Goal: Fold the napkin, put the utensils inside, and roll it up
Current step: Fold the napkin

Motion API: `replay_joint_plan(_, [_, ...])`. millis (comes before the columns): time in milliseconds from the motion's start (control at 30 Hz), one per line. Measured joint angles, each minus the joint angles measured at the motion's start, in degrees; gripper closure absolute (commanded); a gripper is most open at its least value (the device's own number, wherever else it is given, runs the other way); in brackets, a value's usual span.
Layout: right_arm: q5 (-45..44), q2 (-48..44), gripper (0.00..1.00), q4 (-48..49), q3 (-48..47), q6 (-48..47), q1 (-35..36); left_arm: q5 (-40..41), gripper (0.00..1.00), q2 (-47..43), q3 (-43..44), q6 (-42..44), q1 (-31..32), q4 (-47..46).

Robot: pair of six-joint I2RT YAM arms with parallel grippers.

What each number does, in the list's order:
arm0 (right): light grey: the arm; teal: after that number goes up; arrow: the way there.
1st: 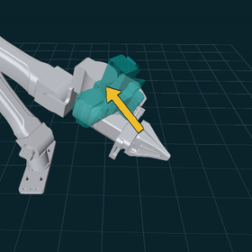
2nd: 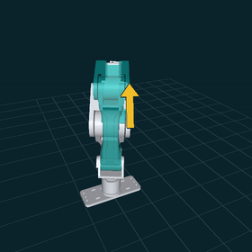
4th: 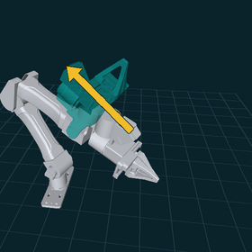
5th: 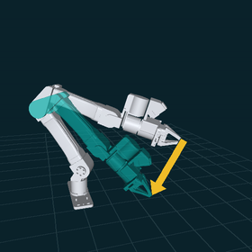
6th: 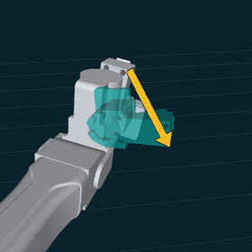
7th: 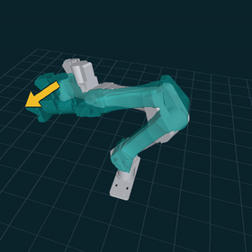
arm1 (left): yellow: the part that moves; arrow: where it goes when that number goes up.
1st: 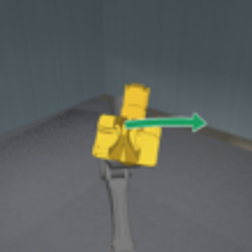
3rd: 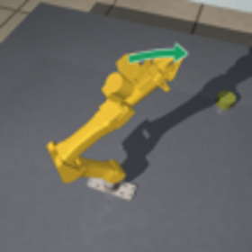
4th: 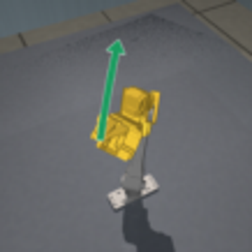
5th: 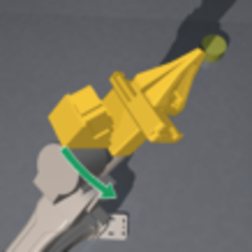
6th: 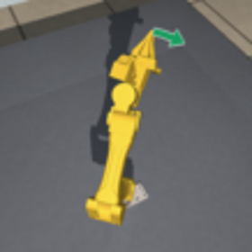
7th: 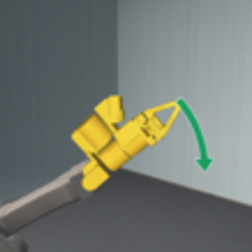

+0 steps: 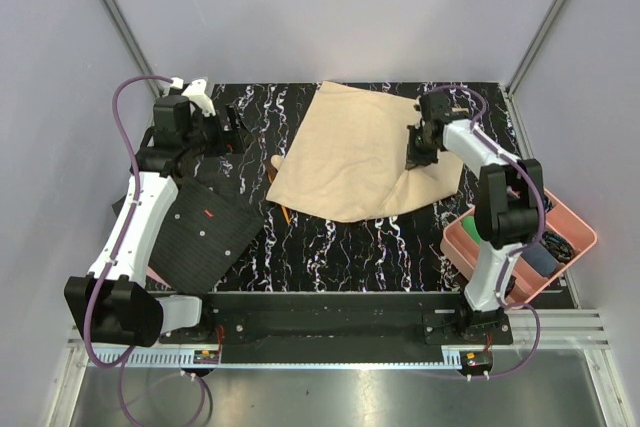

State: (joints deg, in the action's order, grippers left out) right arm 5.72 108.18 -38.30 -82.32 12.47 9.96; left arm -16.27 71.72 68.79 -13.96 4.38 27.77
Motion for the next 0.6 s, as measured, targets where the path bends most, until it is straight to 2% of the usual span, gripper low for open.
replay_joint_plan(600, [3.08, 34.21, 1.00, 5.51, -49.00, 5.33, 8.66, 0.00, 0.03, 0.02, 0.00, 0.00, 0.00, 0.00])
